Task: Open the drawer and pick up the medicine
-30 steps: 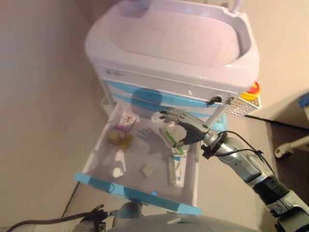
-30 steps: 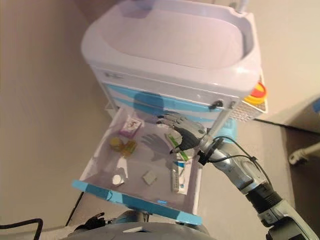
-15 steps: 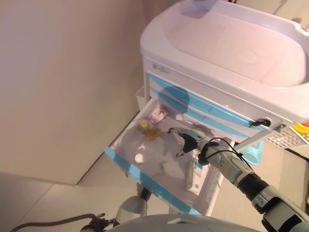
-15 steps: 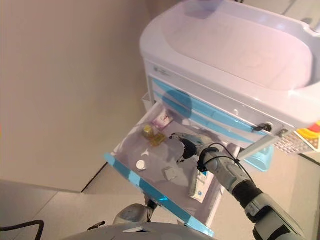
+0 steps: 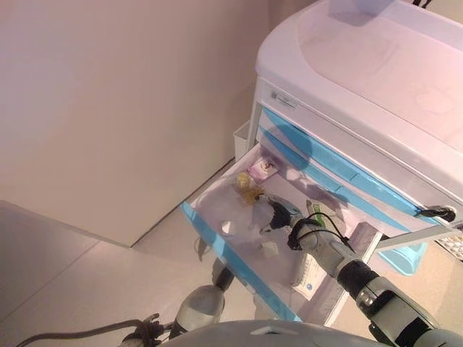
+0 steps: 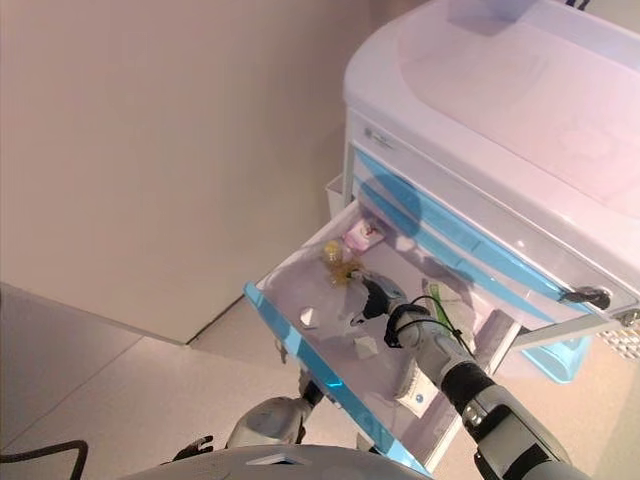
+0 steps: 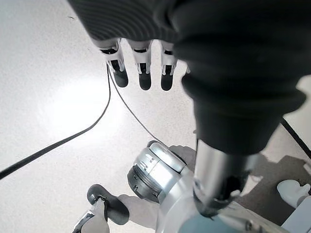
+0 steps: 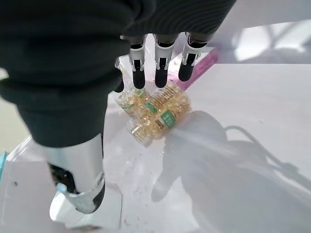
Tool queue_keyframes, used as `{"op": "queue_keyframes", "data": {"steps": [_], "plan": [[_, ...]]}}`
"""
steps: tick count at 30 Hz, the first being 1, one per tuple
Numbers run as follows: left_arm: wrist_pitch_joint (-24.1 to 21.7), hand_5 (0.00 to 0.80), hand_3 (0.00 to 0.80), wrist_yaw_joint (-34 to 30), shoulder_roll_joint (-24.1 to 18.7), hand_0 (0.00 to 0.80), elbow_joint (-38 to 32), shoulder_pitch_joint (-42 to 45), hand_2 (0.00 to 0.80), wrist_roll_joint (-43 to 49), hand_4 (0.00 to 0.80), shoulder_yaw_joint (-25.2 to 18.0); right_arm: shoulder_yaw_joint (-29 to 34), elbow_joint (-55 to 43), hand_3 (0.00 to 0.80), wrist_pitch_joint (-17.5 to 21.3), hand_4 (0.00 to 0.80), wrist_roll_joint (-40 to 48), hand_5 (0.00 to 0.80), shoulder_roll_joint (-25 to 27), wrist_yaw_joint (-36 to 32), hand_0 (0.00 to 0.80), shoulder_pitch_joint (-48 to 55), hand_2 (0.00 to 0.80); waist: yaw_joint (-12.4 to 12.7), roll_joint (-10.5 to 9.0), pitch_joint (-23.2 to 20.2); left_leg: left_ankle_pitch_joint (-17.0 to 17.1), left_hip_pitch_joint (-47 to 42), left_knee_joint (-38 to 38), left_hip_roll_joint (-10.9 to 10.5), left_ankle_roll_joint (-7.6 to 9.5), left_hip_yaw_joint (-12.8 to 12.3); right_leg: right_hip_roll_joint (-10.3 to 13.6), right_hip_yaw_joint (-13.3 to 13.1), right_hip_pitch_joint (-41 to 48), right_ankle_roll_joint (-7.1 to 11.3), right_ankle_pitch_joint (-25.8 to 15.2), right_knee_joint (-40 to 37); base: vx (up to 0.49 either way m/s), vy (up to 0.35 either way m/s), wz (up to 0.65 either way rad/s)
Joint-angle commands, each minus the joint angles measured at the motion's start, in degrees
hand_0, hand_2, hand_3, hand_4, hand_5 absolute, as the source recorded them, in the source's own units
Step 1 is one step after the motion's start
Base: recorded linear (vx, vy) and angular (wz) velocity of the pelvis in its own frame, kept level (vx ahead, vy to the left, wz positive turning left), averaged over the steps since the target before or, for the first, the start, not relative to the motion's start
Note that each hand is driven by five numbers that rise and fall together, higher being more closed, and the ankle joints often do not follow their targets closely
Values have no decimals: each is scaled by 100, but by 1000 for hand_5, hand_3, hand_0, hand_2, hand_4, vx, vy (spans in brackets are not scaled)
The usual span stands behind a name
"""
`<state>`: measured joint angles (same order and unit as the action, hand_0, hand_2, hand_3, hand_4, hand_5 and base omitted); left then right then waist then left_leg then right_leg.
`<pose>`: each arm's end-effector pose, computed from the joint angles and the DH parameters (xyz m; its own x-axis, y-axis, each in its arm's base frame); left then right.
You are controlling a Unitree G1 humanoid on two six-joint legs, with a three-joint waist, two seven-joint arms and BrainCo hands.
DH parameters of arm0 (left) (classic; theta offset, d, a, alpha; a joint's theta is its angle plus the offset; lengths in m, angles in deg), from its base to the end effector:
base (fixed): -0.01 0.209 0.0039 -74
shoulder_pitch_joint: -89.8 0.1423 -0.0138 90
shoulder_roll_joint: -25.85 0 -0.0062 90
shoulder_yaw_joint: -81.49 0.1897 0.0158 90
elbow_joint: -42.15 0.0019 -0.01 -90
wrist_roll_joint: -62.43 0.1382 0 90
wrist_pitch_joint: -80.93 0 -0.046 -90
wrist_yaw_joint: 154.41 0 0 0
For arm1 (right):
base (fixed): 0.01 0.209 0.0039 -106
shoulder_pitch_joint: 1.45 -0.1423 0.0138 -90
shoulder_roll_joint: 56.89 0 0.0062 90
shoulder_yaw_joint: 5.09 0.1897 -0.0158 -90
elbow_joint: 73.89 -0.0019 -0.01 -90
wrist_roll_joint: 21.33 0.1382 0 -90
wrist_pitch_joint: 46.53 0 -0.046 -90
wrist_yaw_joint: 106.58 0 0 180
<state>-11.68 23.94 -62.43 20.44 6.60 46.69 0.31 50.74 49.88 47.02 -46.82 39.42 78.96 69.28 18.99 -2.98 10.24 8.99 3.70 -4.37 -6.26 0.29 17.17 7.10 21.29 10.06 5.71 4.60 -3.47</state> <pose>0.0347 0.2291 -0.1244 0.2999 0.1590 -0.9406 -0.1074 0.9854 0.1323 0.2384 -0.1571 -0.0129 0.8900 0.3093 -0.3351 -0.4421 0.4049 -0.8004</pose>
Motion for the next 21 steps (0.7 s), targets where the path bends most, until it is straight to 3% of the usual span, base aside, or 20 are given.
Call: {"op": "queue_keyframes", "data": {"steps": [1, 8, 21], "plan": [[-33, 0, 0, 10, -42, 0, 60, 139, 0, 71, 0, 286, 6, -84, 0, 16, 0, 399, 0, -104, 410, 0, -356, 0, 188, 153, -167, -774, -319, 239, 74, 86, -157, 300, -145, -733, -38, -300, 804, 15, 19, 6], [-108, 0, 0, 35, 12, 0, 14, 205, 0, 30, 0, 464, 286, 239, 0, -181, 0, 1028, 0, -277, 1020, 0, -439, 0, 209, 252, -142, -735, -306, 220, 41, 102, -82, 332, -139, -762, -25, -318, 823, 16, 33, 1], [-167, 0, 0, 31, 30, 0, -65, 257, 0, -31, 0, 628, 434, 545, 0, -215, 0, 1226, 0, -351, 1505, 0, -618, 0, 216, 379, -55, -718, -265, 231, 3, 119, -71, 405, -158, -832, 23, -376, 820, 6, 24, 1]]}}
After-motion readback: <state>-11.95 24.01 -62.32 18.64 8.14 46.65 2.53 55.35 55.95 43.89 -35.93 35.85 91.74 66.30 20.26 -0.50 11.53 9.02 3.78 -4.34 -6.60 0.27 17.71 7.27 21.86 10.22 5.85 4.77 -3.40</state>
